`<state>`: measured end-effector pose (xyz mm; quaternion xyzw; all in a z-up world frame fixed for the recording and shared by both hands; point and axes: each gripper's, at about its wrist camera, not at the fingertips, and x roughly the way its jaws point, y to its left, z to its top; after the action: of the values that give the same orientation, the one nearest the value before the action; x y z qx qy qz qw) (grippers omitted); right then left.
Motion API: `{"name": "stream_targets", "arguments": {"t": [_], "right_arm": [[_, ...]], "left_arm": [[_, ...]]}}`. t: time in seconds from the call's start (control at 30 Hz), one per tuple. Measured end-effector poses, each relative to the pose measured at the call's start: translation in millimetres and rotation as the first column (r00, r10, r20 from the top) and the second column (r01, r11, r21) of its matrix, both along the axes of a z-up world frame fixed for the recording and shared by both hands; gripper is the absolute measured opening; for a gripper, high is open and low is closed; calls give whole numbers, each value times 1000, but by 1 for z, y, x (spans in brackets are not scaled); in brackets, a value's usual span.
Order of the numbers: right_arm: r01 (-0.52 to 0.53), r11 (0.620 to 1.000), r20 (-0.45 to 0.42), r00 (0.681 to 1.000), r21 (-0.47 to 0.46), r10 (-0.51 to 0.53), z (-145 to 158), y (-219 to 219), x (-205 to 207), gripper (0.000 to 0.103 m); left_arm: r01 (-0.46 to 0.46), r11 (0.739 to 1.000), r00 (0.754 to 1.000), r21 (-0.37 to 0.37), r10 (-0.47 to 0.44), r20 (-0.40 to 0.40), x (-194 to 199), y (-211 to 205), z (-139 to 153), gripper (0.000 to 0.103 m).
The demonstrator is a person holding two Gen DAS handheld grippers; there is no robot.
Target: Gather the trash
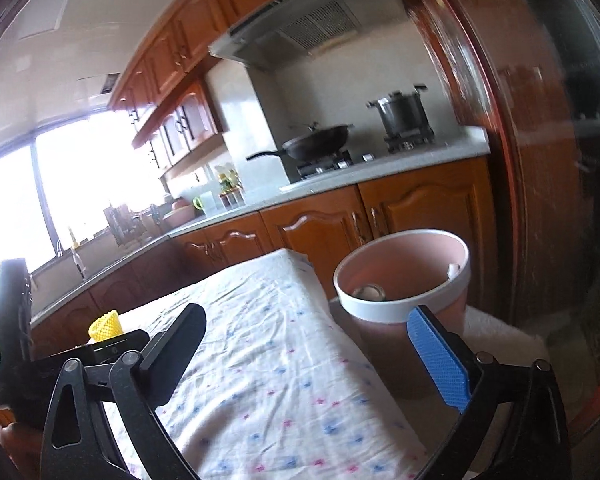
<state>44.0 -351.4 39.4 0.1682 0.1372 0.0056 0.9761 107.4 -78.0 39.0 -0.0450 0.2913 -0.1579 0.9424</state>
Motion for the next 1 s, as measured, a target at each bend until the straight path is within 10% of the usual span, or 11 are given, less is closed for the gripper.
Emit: {"name": "stream_targets", "arguments": {"t": [1.0], "right_arm": [[-50,981,14,998,-189,54,-22,64,-7,103]], "left_arm": [[-140,988,987,68,134,92,-42,25,-21,103]]}}
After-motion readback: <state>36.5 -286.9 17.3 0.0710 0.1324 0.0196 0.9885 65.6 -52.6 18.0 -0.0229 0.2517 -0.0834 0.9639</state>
